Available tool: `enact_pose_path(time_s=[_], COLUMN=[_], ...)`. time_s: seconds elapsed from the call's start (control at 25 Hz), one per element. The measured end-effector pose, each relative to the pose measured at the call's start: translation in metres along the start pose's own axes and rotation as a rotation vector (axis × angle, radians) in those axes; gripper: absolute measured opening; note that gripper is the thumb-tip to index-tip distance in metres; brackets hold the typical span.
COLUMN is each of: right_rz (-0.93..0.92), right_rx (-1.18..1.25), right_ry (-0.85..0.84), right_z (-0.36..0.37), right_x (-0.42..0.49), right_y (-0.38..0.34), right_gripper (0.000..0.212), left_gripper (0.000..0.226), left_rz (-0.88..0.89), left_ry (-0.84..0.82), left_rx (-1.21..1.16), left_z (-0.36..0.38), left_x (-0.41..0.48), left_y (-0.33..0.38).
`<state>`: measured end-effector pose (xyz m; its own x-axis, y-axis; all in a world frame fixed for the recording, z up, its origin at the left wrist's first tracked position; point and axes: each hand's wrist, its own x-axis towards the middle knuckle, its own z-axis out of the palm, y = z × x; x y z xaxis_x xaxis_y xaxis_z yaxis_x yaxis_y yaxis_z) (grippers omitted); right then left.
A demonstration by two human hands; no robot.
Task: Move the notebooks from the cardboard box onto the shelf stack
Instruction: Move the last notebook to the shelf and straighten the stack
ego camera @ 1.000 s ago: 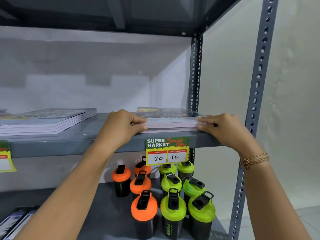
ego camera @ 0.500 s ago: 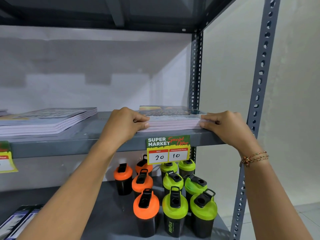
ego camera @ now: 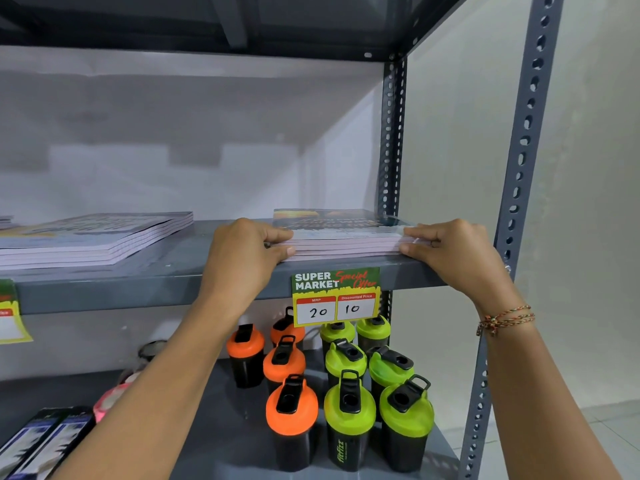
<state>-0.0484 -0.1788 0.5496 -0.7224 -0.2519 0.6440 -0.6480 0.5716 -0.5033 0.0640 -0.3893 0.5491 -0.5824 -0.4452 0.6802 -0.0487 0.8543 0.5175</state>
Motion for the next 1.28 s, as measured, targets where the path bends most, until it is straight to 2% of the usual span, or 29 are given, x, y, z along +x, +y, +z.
enact_pose_path(time_s=[0.32,0.56,0.96,1.08,1.16,1.28], right_rz=[0.009,0.020,0.013,-0.082,-0.217,-0.337], right_rx=[0.042,0.087,0.078,-0.001,-0.088,-0.108], right_ry=[-0.006,-0.001,0.000,-0.011,-0.078,-0.178], right_z=[0.000,0.004,0.004,0.007,0.012,0.024], right_x=[0.002,0.003,0.005,0.005,0.010,0.015], right_y=[0.001,0.006,0.010,0.004,-0.008,-0.020], right_gripper=[0.034,0.036,0.038,0.046,0.051,0.044], left_gripper=[0.031,0.030,0.029,0.040,0.049,0.046], left_rz=[-0.023,-0.082,-0.025,0.006,0.114,0.218], left_ry=[-0.050,-0.167,-0.162,-0.148,-0.166,-0.237], left_rx=[-0.009,-0.138,-0.096,-0.024,0.111,0.165], left_z=[-0.003,-0.008,-0.010,-0.010,-0.005,0.007], left_x=[0.006,0.017,0.012,0.009,0.011,0.016], left_y=[-0.005,-0.011,-0.013,-0.009,0.000,0.011])
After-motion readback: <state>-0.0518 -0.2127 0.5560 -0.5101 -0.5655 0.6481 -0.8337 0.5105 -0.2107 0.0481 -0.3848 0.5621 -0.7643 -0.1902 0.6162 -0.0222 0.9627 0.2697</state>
